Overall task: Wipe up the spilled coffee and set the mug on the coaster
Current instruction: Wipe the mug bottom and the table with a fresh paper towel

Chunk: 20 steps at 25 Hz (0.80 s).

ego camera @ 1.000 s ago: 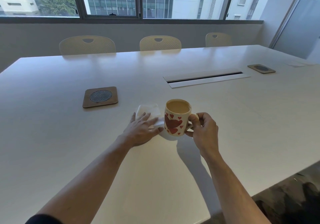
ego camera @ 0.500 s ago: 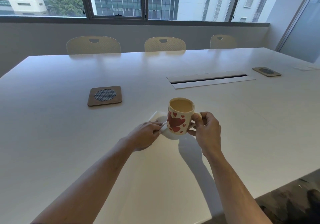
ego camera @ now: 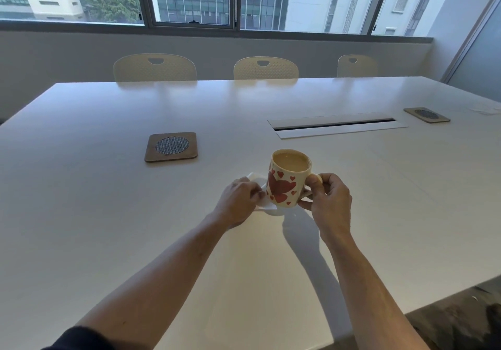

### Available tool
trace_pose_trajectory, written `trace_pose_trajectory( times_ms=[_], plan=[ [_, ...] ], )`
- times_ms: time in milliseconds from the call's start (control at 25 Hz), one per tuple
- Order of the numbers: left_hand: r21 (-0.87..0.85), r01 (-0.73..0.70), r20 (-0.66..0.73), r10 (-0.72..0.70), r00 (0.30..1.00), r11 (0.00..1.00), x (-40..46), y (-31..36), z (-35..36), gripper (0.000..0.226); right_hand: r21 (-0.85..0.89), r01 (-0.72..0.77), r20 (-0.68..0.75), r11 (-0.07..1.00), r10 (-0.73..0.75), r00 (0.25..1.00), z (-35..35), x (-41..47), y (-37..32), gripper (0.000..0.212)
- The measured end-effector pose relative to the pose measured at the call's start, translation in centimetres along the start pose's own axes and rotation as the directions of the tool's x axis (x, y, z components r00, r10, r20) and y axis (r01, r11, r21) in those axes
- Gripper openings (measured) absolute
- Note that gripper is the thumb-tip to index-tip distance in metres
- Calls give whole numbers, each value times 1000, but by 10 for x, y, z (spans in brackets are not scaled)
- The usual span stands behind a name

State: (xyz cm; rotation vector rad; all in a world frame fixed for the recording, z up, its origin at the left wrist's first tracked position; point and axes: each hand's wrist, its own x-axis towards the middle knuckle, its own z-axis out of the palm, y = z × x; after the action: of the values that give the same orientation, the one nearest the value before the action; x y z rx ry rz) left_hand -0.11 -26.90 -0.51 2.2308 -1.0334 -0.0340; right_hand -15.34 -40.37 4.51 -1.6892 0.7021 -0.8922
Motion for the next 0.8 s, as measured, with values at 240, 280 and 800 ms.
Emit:
trace_pose_trajectory(
  times_ms=[240, 280, 800],
  plan=[
    [264, 10, 102, -38, 994, 964, 4, -6, 13, 55, -10, 16, -8, 1000, -16, 1000, -5, 5, -2, 14],
    [293, 0, 142, -43, 989, 956, 7, -6, 13, 56, -12, 19, -7, 1000, -19, 1000, -5, 5, -3, 14],
    [151, -345, 335, 280, 899, 926, -30, 4, 1, 46, -49, 26, -9, 998, -26, 1000, -8, 7, -4, 14]
  ],
)
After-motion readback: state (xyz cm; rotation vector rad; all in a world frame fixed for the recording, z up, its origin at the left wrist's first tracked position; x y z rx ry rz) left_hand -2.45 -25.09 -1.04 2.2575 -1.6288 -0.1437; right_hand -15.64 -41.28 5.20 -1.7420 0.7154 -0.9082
